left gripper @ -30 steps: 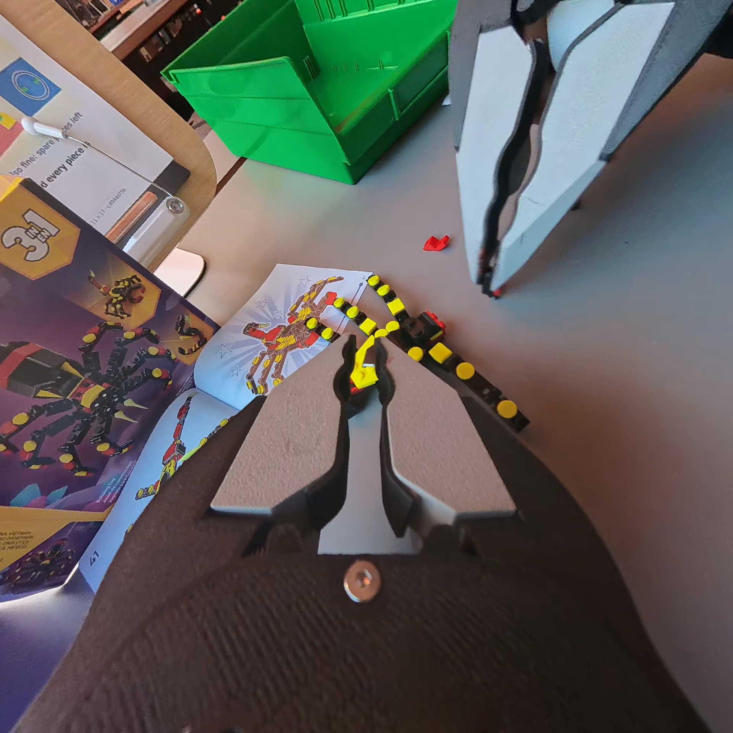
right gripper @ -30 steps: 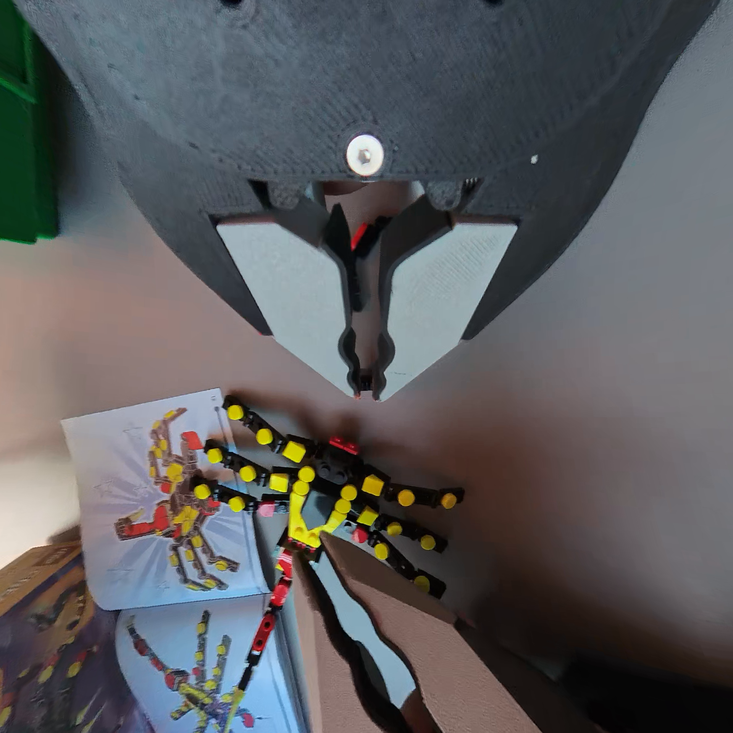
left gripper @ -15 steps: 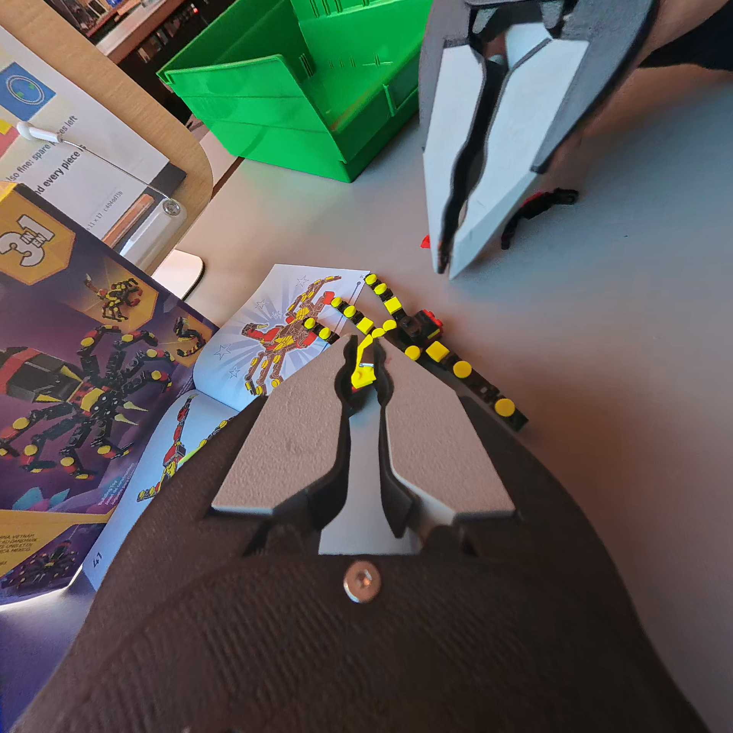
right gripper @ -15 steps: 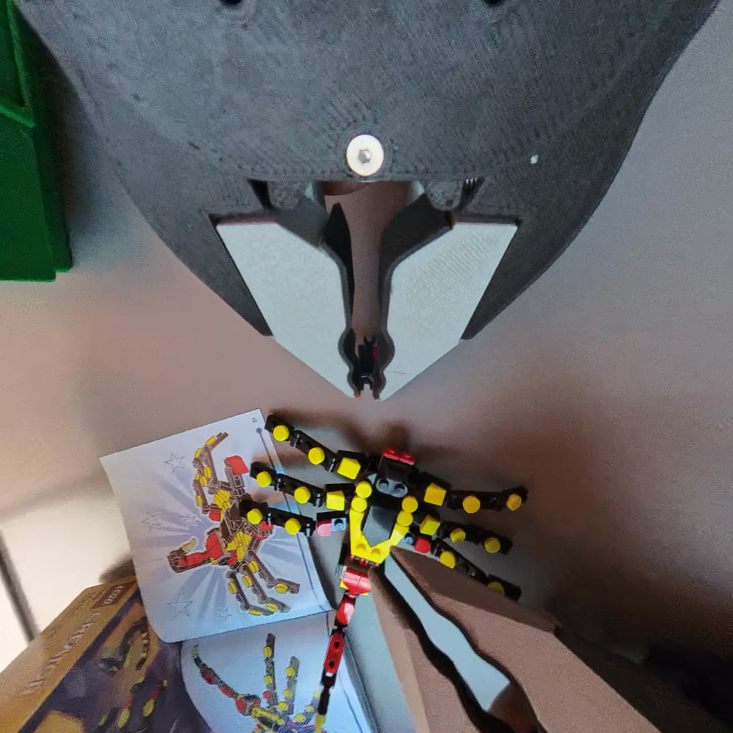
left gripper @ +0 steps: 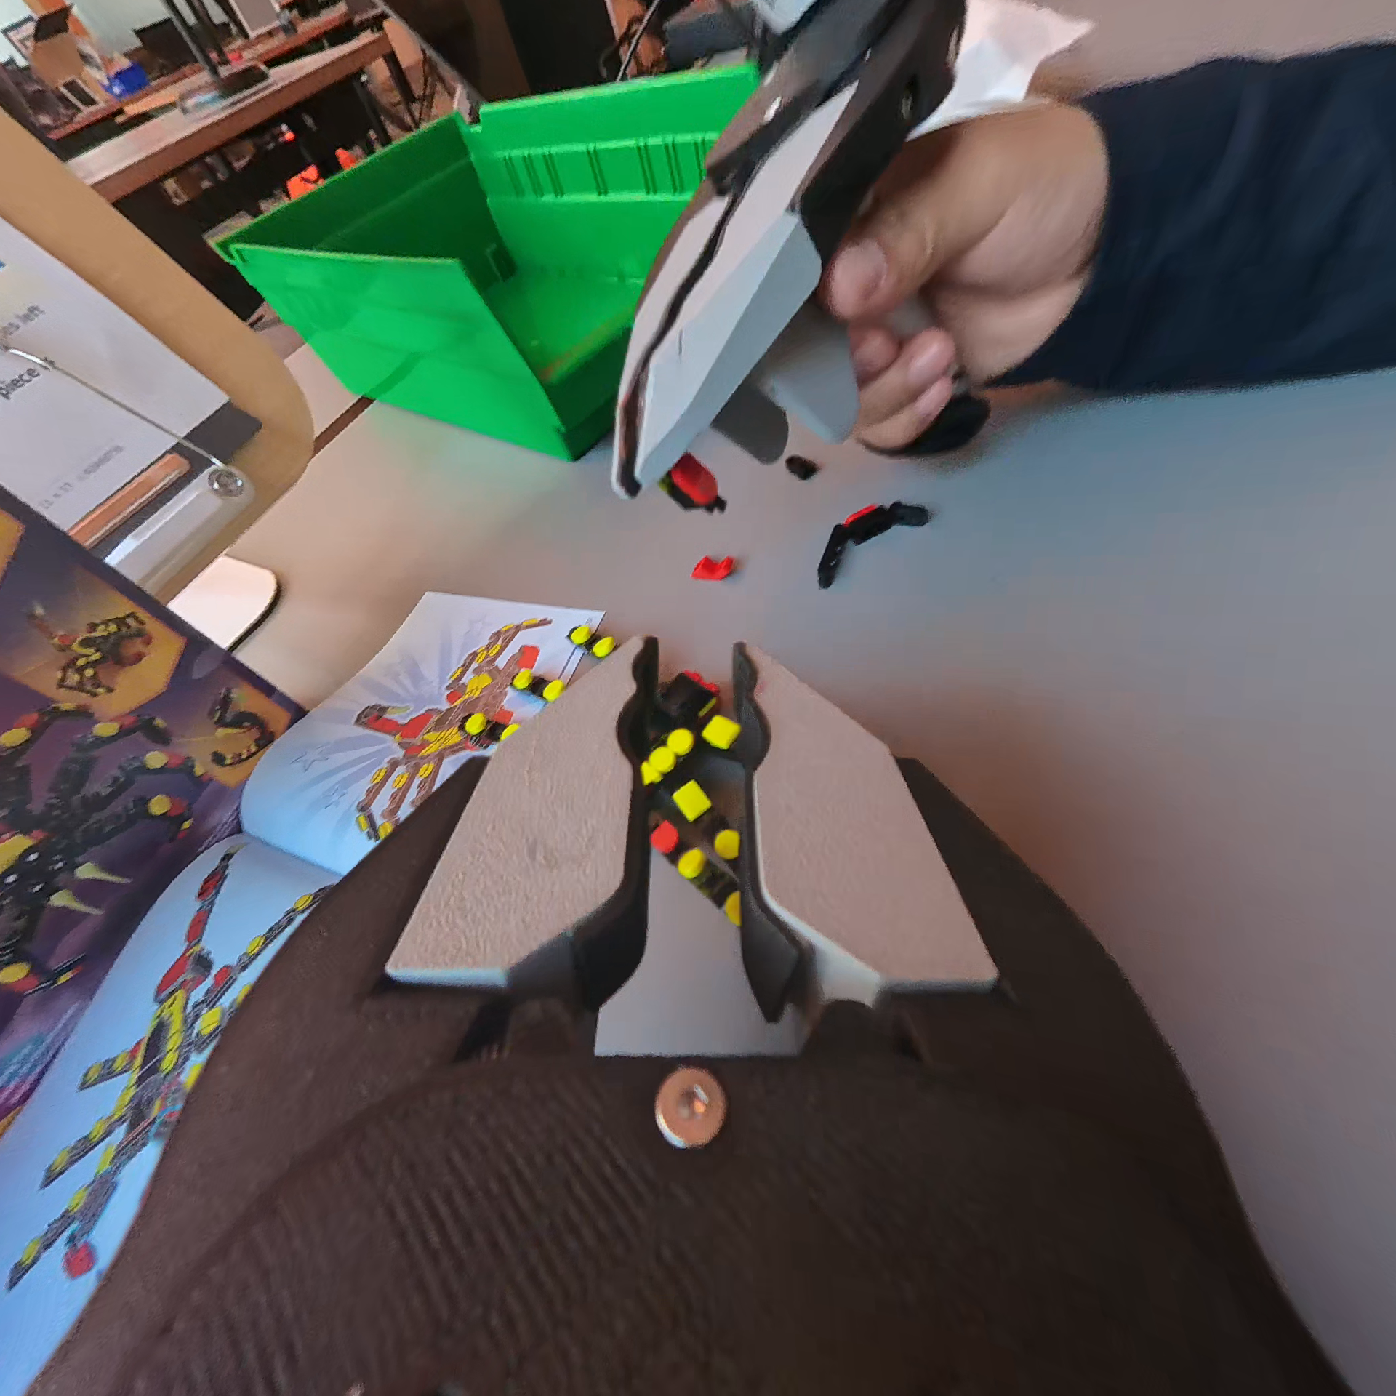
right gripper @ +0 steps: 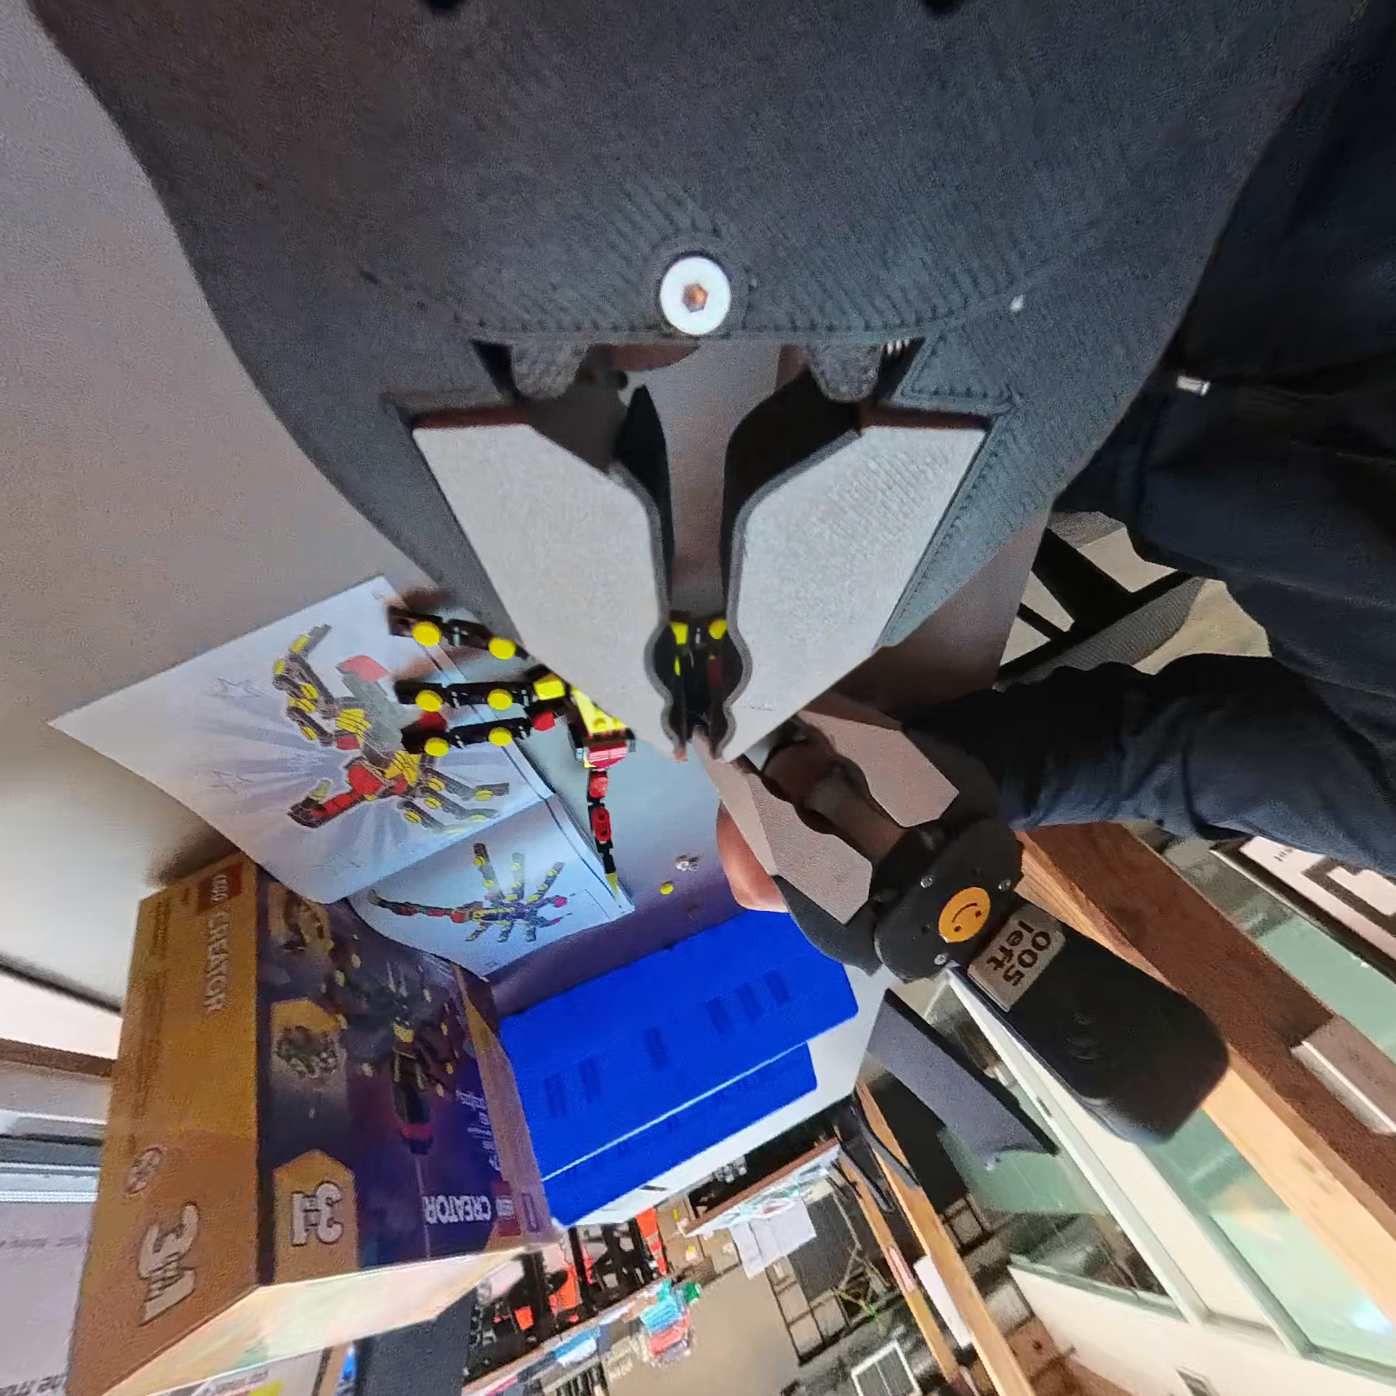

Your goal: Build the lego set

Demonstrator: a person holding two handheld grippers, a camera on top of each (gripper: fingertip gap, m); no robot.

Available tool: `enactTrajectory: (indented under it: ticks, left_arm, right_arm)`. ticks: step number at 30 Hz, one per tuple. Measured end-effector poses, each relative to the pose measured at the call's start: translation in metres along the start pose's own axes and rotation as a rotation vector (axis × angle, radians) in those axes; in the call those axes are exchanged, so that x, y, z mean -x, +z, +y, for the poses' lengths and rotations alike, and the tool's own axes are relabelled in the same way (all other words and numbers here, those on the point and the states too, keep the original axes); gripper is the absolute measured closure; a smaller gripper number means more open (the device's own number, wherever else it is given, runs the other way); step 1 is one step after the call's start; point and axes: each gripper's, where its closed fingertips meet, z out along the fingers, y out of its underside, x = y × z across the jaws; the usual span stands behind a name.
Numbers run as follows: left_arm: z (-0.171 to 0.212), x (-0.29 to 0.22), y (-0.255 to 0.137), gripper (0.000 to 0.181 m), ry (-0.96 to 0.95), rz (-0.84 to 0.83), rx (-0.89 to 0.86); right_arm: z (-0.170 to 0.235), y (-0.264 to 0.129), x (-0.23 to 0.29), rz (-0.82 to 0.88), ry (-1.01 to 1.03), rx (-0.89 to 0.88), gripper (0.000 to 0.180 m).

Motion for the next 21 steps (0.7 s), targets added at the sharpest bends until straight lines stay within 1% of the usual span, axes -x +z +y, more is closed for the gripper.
enactTrajectory:
  ticks: [1, 5, 9, 12, 15, 17, 18, 20, 21]
  left_arm:
    - [-0.002, -0.002, 0.0, 0.162, -0.009, 0.009, -0.013]
    - [-0.007, -0.006, 0.002, 0.16, -0.037, 0.034, -0.041]
    - [-0.014, -0.007, 0.0, 0.164, -0.066, 0.035, -0.087]
    - [-0.012, 0.001, -0.001, 0.181, -0.07, -0.005, -0.082]
    - [-0.012, 0.003, -0.001, 0.181, -0.082, -0.008, -0.083]
    - [-0.01, 0.005, 0.0, 0.164, -0.104, -0.011, -0.068]
    - [-0.009, 0.005, 0.0, 0.161, -0.117, -0.008, -0.066]
    - [-0.012, 0.005, -0.001, 0.164, -0.13, 0.0, -0.084]
    - [-0.013, 0.003, -0.002, 0.171, -0.132, 0.018, -0.095]
  right_arm:
    - [-0.001, 0.003, 0.004, -0.016, -0.001, -0.019, 0.178]
    - [-0.012, 0.018, 0.016, -0.003, -0.019, -0.152, 0.178]
    - [-0.012, 0.031, 0.017, 0.113, -0.105, -0.2, 0.178]
    - [-0.011, 0.035, 0.022, 0.132, -0.141, -0.207, 0.177]
    - [-0.012, 0.035, 0.023, 0.144, -0.13, -0.235, 0.178]
    - [-0.013, 0.035, 0.024, 0.128, -0.131, -0.24, 0.177]
    - [-0.013, 0.035, 0.025, 0.123, -0.128, -0.243, 0.177]
    - [-0.013, 0.037, 0.024, 0.135, -0.132, -0.238, 0.178]
    - [-0.013, 0.037, 0.024, 0.15, -0.148, -0.238, 0.178]
